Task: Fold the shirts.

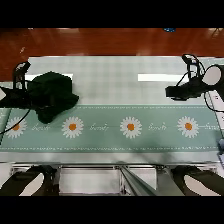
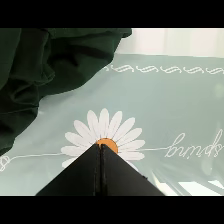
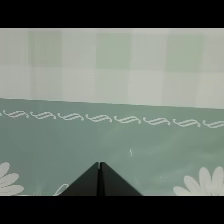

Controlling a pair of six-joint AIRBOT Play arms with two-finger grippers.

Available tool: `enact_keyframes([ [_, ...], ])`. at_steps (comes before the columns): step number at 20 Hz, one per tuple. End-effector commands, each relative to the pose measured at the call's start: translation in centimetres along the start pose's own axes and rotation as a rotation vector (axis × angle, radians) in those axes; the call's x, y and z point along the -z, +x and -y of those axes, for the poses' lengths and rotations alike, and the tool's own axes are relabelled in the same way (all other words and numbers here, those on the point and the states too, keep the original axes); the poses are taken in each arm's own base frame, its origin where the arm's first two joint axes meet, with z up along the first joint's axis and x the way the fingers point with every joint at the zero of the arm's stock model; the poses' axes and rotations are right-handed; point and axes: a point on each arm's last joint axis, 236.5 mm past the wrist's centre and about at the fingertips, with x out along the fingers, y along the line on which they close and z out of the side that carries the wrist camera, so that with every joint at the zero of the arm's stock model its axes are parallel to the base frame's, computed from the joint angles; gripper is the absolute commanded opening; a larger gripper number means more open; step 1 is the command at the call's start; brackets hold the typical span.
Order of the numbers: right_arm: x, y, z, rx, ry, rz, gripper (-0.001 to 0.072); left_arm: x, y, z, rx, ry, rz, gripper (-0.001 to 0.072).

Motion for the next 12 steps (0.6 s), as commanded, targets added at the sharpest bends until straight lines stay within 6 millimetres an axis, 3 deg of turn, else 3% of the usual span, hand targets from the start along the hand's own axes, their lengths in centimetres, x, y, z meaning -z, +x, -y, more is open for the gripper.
enact_keyframes([
  [1, 0.01, -0.02, -0.01, 0.000, 0.000, 0.000, 0.0020, 0.02, 0.03, -0.03, -0.001, 0.000, -0.001, 0.0035],
  [12, -0.01, -0.02, -0.02, -0.001, 0.000, 0.001, 0.0020, -0.20, 0.17, -0.06, -0.001, -0.001, 0.006, 0.0035],
])
